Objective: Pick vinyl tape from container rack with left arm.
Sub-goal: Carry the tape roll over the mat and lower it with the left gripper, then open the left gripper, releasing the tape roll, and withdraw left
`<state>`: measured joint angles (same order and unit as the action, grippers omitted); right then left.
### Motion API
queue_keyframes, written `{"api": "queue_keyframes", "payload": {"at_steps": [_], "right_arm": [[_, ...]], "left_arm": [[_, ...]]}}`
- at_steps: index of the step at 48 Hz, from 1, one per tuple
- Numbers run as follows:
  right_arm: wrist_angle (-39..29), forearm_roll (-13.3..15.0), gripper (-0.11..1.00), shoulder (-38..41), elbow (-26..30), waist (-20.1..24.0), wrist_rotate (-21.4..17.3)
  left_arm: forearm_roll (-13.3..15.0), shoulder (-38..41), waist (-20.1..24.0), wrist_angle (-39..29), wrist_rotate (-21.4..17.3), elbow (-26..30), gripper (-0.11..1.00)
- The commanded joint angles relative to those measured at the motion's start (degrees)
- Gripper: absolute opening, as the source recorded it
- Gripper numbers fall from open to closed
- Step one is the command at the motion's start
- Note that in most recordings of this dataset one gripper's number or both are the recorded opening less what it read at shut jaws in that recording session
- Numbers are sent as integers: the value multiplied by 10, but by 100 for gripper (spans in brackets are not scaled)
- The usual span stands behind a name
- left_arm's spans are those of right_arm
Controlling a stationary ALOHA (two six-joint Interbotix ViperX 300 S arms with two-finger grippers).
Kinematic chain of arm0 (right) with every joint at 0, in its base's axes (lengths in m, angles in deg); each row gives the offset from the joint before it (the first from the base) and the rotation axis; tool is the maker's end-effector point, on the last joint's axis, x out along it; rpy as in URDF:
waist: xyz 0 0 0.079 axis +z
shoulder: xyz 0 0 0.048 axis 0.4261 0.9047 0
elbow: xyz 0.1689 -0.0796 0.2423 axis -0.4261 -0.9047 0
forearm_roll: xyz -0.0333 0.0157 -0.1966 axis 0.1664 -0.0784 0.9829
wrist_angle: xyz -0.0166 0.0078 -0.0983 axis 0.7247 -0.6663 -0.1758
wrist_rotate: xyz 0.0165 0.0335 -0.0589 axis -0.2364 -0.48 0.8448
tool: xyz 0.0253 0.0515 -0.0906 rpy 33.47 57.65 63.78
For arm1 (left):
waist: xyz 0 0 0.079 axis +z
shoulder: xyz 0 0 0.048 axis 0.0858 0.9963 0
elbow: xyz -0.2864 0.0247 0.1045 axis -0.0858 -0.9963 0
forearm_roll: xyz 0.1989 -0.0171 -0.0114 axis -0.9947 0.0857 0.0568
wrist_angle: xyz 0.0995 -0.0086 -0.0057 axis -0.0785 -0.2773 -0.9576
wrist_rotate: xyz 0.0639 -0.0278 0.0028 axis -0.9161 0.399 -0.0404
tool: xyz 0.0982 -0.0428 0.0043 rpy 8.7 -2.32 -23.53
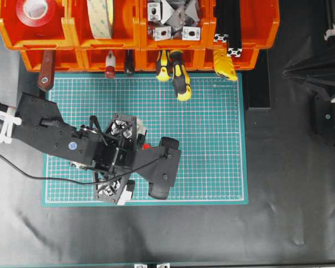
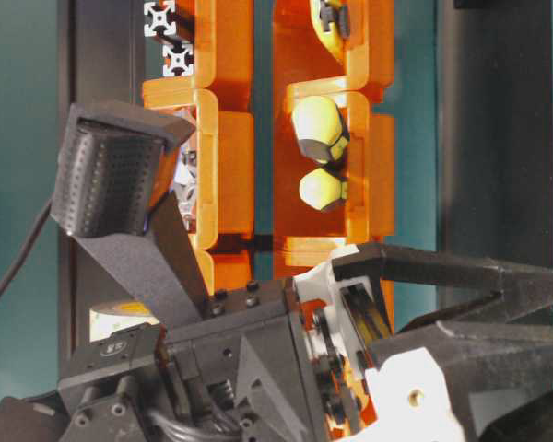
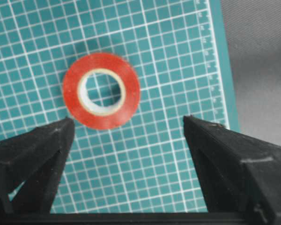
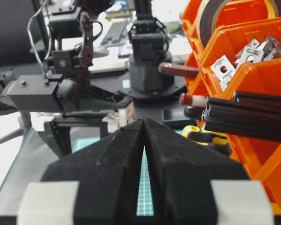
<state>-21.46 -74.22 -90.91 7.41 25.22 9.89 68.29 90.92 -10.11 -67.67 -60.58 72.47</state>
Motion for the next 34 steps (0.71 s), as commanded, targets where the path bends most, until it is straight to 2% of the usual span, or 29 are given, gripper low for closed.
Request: {"api": "queue_keyframes", "payload": {"at_steps": [1,19,34], "right_arm": [[0,0,0,4,18,1,-1],[0,-1,0,4,18,1,-1],[0,0,0,4,18,1,-1]], "left_arm": [[-2,-17,2,0,1,10,90],[0,-34,4,6,15,9,90],[0,-150,-1,27,29,-45,90]]}}
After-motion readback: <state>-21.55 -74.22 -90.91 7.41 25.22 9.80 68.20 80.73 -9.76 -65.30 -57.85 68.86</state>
